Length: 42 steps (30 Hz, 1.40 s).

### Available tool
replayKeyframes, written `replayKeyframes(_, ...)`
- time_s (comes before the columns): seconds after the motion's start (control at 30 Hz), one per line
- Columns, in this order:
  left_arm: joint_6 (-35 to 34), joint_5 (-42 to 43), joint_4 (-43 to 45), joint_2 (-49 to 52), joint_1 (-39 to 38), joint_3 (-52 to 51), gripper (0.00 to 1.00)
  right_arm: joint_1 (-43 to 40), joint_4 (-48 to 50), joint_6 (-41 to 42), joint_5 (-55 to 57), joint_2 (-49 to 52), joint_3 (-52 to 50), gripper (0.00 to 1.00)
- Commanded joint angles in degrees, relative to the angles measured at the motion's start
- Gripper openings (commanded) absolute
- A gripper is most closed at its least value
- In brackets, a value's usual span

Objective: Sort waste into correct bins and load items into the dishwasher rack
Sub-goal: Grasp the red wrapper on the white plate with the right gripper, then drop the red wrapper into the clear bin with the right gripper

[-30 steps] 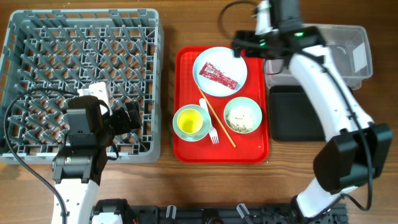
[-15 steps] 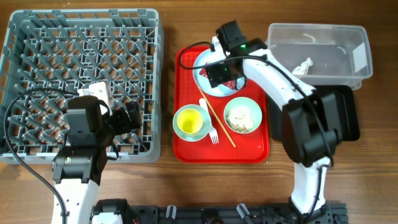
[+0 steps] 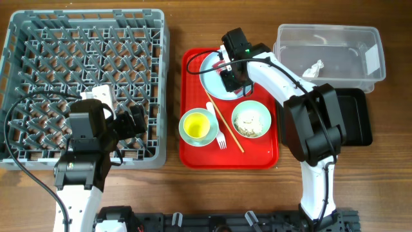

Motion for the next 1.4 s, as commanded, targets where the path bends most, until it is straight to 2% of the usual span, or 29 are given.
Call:
replayKeyframes(0.0,-0.37,0.48,0.00,0.04,0.46,1.09,1.00,0.02,-1.90,2.21,0.09,1.97,0.83,0.04)
replayKeyframes(0.33,-0.37,0.48,0.00,0.04,0.48,1.09,1.00,-5.64,-2.43,11.23,0.11,-10.19,2.21,0.04)
replayKeyframes(0.5,-0.37,0.48,0.00,0.04,0.46,1.09,1.00,-13.79,-2.75,23.80,0.09,-17.35,2.21,0.04)
replayKeyframes(0.7,-0.37,0.48,0.00,0.04,0.46,1.09,1.00,-22.62,-6.21,33.88,-0.55,-17.31,1.20,0.05)
replayKeyframes(0.8,-0.37,0.48,0.00,0.04,0.46,1.09,1.00,-24.52,-5.64,33.83,-2.89,-16.92,0.37,0.20)
replayKeyframes(0.87,-0.37,0.48,0.00,0.04,0.46,1.09,1.00,-25.22,-4.66,33.79,-4.94,-16.90,0.37,0.52)
replayKeyframes(0.93,-0.37,0.48,0.00,0.04,0.46,1.09,1.00,-25.42,-3.87,31.98,-5.09,-17.31,0.44,0.66)
replayKeyframes(1.0,-0.37,0.48,0.00,0.04,0.48,1.09,1.00,-25.81,-3.54,28.83,-6.10,-18.32,0.52,0.73)
replayKeyframes(1.1,-0.37,0.48,0.00,0.04,0.46,1.09,1.00,-26.12,-3.34,26.69,-8.76,-20.94,0.55,0.79)
replayKeyframes(1.27,-0.37,0.48,0.02,0.04,0.46,1.09,1.00,-24.50,-9.18,14.10,-18.01,-26.40,0.52,0.80)
replayKeyframes(1.33,-0.37,0.48,0.02,0.04,0.46,1.09,1.00,-22.14,-13.75,11.89,-17.99,-27.63,0.50,0.75)
replayKeyframes(1.37,-0.37,0.46,0.02,0.04,0.48,1.09,1.00,-20.85,-15.54,10.88,-18.01,-27.91,0.44,0.69)
